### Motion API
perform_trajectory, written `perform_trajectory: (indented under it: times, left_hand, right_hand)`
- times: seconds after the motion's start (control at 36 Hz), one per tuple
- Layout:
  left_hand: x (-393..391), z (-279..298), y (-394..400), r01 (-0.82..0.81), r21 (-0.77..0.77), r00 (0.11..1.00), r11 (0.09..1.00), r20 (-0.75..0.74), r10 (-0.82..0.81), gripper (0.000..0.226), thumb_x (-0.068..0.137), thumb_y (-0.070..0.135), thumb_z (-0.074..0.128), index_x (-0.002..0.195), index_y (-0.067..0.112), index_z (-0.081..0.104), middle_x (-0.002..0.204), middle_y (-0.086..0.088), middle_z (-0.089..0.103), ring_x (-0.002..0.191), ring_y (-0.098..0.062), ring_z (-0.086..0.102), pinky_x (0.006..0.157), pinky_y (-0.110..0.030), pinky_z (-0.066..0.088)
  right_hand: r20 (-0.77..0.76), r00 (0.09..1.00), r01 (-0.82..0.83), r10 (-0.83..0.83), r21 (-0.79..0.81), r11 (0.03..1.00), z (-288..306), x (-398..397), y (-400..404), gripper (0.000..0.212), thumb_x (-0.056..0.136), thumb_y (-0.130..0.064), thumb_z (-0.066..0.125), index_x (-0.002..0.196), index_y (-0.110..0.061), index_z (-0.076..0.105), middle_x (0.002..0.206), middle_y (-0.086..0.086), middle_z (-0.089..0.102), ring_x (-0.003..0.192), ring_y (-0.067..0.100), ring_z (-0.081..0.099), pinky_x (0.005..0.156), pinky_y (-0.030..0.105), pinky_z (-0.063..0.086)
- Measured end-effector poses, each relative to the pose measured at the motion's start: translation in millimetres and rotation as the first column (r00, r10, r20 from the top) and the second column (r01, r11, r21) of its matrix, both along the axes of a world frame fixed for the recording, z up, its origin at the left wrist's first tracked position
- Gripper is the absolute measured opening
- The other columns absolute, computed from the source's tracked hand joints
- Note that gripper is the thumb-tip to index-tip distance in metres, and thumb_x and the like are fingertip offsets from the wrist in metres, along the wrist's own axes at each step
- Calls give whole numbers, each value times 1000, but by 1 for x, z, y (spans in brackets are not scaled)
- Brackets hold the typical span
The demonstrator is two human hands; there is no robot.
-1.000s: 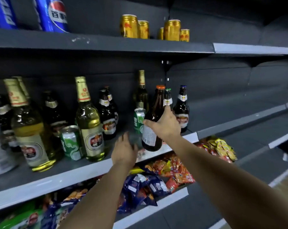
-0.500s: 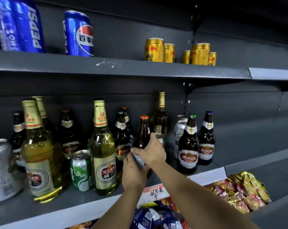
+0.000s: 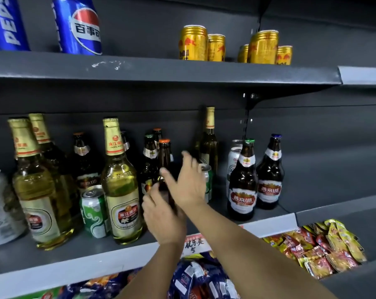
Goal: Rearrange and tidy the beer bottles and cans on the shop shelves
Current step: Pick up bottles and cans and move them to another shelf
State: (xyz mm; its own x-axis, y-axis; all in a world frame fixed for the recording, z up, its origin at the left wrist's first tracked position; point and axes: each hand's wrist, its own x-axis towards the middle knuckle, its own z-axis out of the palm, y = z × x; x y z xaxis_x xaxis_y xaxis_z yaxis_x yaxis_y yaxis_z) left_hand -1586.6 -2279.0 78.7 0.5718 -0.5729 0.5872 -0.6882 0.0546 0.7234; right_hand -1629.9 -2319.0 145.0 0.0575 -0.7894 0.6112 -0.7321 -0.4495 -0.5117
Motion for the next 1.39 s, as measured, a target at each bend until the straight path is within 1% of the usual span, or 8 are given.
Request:
perform_trajectory:
  times: [0.11,0.22,0.47,0.61,0.72,0.92,1.17,1.39]
  left_hand:
    - [-33,8,0,203,-146,961,968,220,-168,50,73,7,72,116,11,47,104,-11,52,98,-28,50,78,-40,44]
    - [-53,21,-21,259,39,911,965,323,-257,53,74,15,71,123,11,49,116,-11,51,108,-31,51,84,-42,47]
    - [-46,51,-73,258,354,951,899,71,-301,93,87,35,66,153,23,1,160,-10,0,145,-32,13,111,-40,28]
    - [-43,47,-93,364,490,930,792,-137,-342,100,83,40,71,153,22,3,155,-12,20,136,-33,35,106,-40,36]
    - [-48,38,-84,254,411,967,876,-85,-240,62,83,35,70,132,21,34,131,-9,44,108,-30,56,77,-36,45]
    - [-55,31,-46,132,371,981,919,84,-175,66,74,50,71,126,24,40,121,-1,32,115,-22,44,69,-31,42]
    - [-64,24,-10,213,130,960,968,-212,-183,53,72,37,77,107,25,39,104,6,47,94,-16,53,59,-30,39]
    - [-45,11,-8,211,98,956,973,-229,-184,48,75,30,73,108,27,39,104,8,47,93,-17,54,65,-33,45]
  right_hand:
    - [418,904,256,-86,-371,893,23,-42,-1,48,85,-42,45,123,-13,54,118,3,58,114,24,49,94,41,33]
    - [584,780,448,-224,-271,852,43,-93,-17,48,84,-32,57,127,-11,51,128,7,54,124,26,44,101,41,27]
    - [140,966,193,-220,181,964,12,-144,-38,64,83,-45,68,126,-11,35,114,10,57,106,32,56,82,45,50]
    - [115,969,201,-218,138,970,3,-146,-39,54,89,-36,63,125,-11,32,110,6,57,94,29,61,64,32,40]
    - [87,981,161,-174,135,978,5,-146,-40,46,92,-36,60,118,-12,32,109,3,55,87,28,62,63,31,39]
    - [28,988,146,-152,151,978,8,-127,-46,43,93,-40,58,109,-13,29,104,5,53,94,37,61,65,34,39]
    - [46,999,11,-19,169,986,10,-80,-59,47,91,-40,60,115,-11,31,119,6,55,102,36,60,73,36,41]
    - [62,994,-104,92,228,968,15,-38,-88,50,91,-37,63,117,-7,33,125,9,53,108,35,58,69,32,37]
